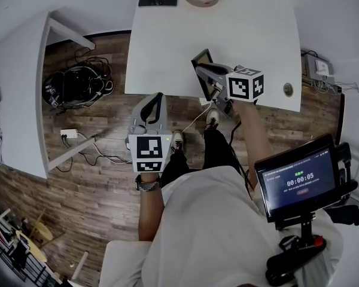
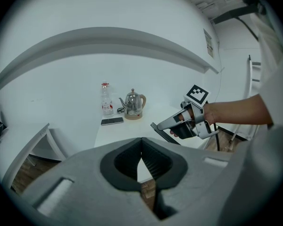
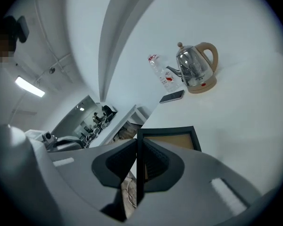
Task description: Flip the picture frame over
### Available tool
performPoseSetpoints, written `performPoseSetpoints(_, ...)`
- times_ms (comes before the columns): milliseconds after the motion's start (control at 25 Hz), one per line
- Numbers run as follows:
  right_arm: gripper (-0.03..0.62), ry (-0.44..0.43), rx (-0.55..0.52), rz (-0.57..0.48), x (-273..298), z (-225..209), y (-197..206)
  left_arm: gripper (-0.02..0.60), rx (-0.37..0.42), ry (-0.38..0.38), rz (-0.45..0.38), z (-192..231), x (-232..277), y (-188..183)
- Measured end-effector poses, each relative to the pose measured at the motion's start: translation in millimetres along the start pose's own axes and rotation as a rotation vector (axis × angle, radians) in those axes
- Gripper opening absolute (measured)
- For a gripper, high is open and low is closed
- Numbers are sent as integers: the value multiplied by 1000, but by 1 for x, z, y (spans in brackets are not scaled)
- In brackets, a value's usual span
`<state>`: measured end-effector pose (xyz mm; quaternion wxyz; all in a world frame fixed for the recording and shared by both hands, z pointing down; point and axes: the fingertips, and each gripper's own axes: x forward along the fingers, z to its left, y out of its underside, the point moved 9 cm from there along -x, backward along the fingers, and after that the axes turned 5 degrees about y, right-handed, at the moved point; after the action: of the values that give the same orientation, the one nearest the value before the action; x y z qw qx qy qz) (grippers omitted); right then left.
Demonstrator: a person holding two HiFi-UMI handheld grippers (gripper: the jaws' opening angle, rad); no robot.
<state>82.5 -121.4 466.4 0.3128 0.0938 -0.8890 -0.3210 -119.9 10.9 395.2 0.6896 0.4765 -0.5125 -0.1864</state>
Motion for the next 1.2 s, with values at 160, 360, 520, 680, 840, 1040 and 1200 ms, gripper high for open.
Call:
performPoseSetpoints(160,44,-56,127,-58,-6,-11,-2,3,5,13,1,1,2,-2)
performPoseSetpoints(360,44,-130,275,-110,-15,-25,0,3,12,27,5,0,5,-3)
performPoseSetpoints(520,44,-184,361,-159,-22,-40,2,3,19,43,6,-2,9,-5)
performPoseSetpoints(680,46,-186,393,-180,-30,-53,8,3,28,58,9,-4,14,-7)
performPoseSetpoints(840,46,-198,488,-206,-36,-65,20,3,35,77,11,-6,18,-9)
performPoseSetpoints(1040,44,-231,590,-238,-36,-69,24,3,45,88,15,-7,21,-9)
performPoseSetpoints(1200,44,-286,679,-287,-31,-68,25,3,47,91,17,-8,22,-10)
